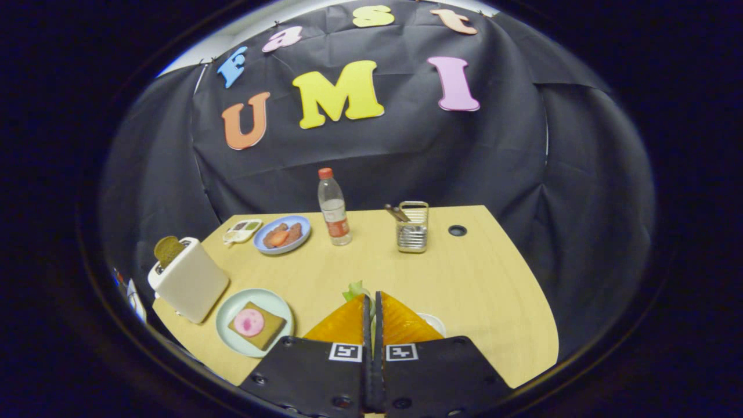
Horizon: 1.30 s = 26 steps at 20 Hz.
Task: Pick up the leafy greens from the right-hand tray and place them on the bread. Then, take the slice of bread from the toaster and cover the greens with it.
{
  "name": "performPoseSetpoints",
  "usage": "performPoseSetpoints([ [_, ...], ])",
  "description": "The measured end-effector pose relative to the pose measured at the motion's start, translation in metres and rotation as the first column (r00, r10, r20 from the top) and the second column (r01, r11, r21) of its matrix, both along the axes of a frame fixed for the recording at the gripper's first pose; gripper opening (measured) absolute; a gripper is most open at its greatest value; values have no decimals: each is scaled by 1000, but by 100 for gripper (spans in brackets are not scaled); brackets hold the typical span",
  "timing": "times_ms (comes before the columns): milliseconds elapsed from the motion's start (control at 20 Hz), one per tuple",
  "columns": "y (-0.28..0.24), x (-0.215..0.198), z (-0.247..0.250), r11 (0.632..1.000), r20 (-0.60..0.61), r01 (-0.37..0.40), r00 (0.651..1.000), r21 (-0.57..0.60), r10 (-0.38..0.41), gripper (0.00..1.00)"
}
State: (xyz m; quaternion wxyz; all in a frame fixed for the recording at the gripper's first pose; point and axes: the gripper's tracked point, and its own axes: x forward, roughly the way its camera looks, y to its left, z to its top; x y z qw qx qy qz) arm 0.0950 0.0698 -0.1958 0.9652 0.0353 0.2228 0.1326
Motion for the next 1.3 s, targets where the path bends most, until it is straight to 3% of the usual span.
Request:
performPoseSetpoints([
  [350, 147, -38, 34, 988, 18, -153, 988, 25, 152, 0],
  [550, 233, -56, 20, 971, -23, -226, 973, 78, 228, 0],
  [700, 277, -55, -2, 959, -90, -236, 964, 154, 252, 0],
  [850, 293, -56, -31, 950, -181, -187, 955, 249, 235, 0],
  [950, 285, -46, -51, 956, -221, -145, 954, 253, 203, 0],
  [1100, 264, -33, -69, 971, -235, -108, 959, 214, 159, 0],
  [1300, 239, -18, -90, 988, -217, -117, 967, 99, 136, 0],
])
